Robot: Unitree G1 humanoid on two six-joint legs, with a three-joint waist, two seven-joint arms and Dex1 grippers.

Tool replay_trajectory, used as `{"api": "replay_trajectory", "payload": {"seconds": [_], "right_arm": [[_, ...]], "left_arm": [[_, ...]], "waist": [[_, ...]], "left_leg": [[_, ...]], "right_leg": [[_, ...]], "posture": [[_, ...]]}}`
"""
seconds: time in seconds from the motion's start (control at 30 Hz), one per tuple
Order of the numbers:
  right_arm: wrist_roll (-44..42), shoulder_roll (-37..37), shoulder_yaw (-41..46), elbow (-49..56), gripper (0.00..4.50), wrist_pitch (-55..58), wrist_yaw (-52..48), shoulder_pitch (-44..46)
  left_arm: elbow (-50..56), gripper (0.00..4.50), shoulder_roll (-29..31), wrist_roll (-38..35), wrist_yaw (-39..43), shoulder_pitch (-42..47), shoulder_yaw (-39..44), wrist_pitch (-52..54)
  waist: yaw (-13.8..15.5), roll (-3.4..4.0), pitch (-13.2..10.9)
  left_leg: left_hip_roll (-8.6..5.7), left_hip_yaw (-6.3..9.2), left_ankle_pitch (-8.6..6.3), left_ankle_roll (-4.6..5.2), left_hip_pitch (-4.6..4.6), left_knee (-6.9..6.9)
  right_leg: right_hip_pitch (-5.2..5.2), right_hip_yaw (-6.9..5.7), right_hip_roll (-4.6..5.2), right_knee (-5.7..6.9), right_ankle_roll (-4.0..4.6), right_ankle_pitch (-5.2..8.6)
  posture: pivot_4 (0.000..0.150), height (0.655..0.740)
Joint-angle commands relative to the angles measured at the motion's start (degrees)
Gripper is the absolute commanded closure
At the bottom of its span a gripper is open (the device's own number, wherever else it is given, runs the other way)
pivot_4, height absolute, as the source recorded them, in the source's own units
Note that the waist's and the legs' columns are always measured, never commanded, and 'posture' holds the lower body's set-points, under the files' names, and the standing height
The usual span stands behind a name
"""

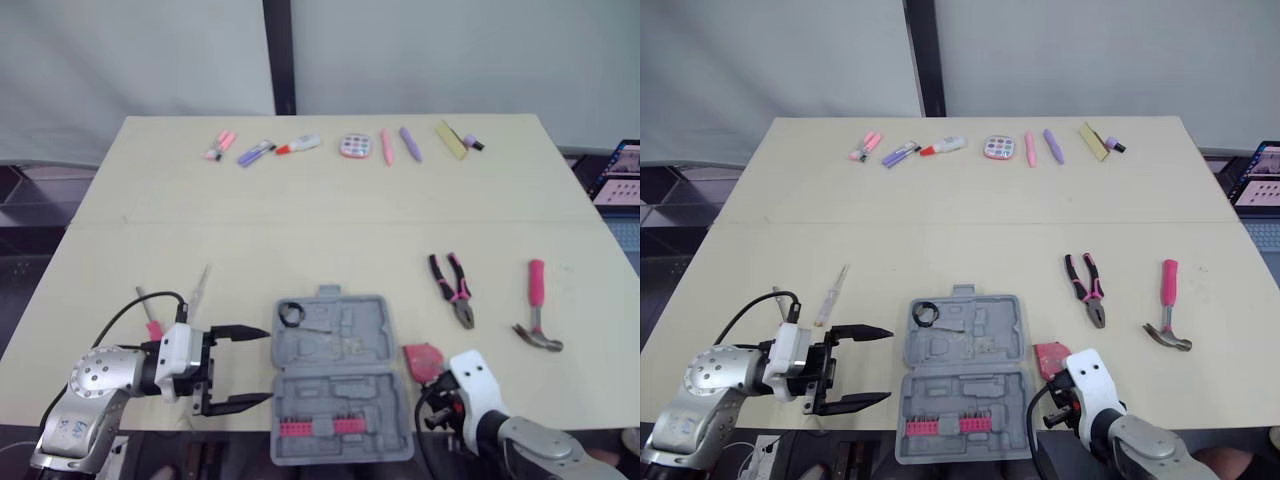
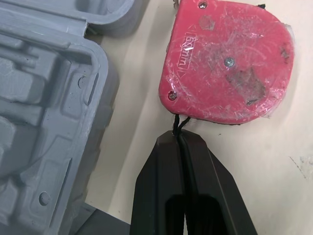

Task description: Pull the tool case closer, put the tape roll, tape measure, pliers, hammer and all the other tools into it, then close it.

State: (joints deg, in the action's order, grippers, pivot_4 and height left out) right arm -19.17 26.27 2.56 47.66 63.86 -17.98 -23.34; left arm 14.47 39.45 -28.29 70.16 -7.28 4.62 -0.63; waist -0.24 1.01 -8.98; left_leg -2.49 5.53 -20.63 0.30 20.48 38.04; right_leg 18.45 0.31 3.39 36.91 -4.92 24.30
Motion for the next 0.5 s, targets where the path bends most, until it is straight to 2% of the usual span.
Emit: {"api": "replay_trajectory", "payload": {"seconds": [0.03,0.1,0.17,0.23,0.37,0.5], "right_arm": [[-0.58,0.36,-0.20,0.98,4.44,-0.79,-0.34,-0.13],[-0.48,0.33,0.04,0.51,3.88,-0.71,-0.21,0.47],[-1.34,-0.12,0.94,0.36,3.12,0.19,-0.49,1.14],[-2.44,-0.28,2.23,0.61,2.03,0.96,-0.84,1.63],[-5.12,0.84,5.17,1.49,0.13,2.98,-2.07,1.34],[-11.39,2.28,13.15,6.09,0.05,8.74,-5.34,0.94]], "left_arm": [[-0.38,0.00,0.55,0.06,0.38,-0.37,0.96,-1.12],[-0.61,0.00,0.48,0.07,0.40,-0.29,0.88,-1.35],[-0.91,0.00,0.43,0.09,0.42,-0.23,0.82,-1.60],[-1.22,0.00,0.41,0.15,0.46,-0.17,0.76,-1.86],[-1.60,0.00,0.25,0.31,0.34,-0.10,0.64,-2.30],[-2.04,0.00,-0.13,0.42,0.10,-0.03,0.62,-2.79]], "waist": [[0.02,0.00,0.00],[0.01,0.00,0.00],[0.02,0.00,0.00],[0.00,0.00,0.00],[0.03,0.00,0.00],[0.06,-0.01,0.00]], "left_leg": [[0.00,0.00,0.00,0.00,0.00,0.00],[0.00,0.00,0.00,0.00,0.00,0.00],[0.00,0.00,0.00,0.00,0.00,0.00],[0.00,0.00,0.00,0.00,0.00,0.00],[0.00,0.00,0.00,0.00,0.00,0.00],[-0.01,0.00,0.00,0.01,0.00,0.01]], "right_leg": [[0.00,0.00,0.00,0.00,0.00,0.00],[0.00,0.00,0.00,0.00,0.00,0.00],[0.00,0.00,0.00,0.00,0.00,0.00],[0.00,0.00,0.00,0.01,0.00,0.00],[0.00,0.00,0.00,0.02,0.00,0.00],[-0.01,0.00,0.01,0.02,0.00,0.00]], "posture": [[0.150,0.7336],[0.150,0.7336],[0.150,0.7336],[0.150,0.7336],[0.150,0.7336],[0.150,0.7336]]}}
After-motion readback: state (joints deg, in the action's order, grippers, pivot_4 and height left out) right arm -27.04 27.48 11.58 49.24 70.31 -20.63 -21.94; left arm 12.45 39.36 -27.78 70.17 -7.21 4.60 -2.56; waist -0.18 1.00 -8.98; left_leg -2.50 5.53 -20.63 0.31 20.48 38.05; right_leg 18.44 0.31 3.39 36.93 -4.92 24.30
